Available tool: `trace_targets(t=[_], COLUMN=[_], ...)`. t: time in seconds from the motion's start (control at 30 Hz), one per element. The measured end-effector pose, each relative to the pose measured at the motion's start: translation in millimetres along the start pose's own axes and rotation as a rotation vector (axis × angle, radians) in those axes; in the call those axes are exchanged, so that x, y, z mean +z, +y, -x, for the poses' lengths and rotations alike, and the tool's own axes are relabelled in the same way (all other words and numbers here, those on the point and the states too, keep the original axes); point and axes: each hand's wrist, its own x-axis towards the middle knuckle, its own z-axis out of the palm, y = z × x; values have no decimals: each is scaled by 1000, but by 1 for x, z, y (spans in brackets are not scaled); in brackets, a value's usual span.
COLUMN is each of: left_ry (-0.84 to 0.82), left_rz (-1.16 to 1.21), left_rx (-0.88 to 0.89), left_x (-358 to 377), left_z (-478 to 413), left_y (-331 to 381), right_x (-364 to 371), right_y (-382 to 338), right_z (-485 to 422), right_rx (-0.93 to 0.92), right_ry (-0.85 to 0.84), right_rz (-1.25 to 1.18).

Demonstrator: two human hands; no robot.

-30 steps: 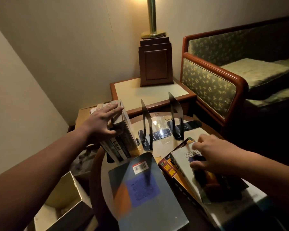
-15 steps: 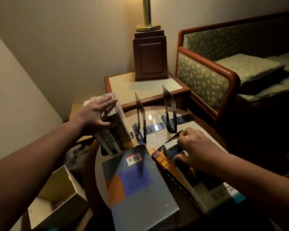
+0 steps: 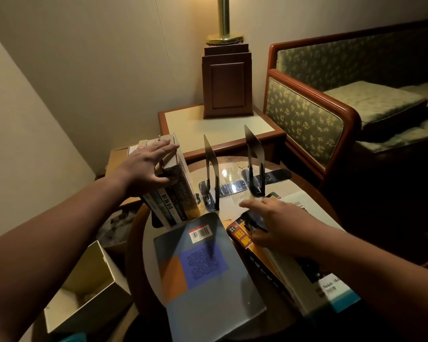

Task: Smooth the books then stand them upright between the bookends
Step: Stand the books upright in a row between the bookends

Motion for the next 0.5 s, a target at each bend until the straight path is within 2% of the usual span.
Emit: trace_targets(t=[0.23, 0.37, 0.5], left_ry=[-3, 1, -19], left_rz=[6, -4, -27], left_rx=[-2, 11, 12], left_x=[-1, 0, -1], left_z=[0, 0, -3], left_y=[3, 3, -1], right_x=[1, 2, -1], right_y=[-6, -18, -34], right_z=[-8, -24, -45], right_rx=[-115, -171, -163], right_ry=[182, 386, 456], right_rz=[-227, -188, -146])
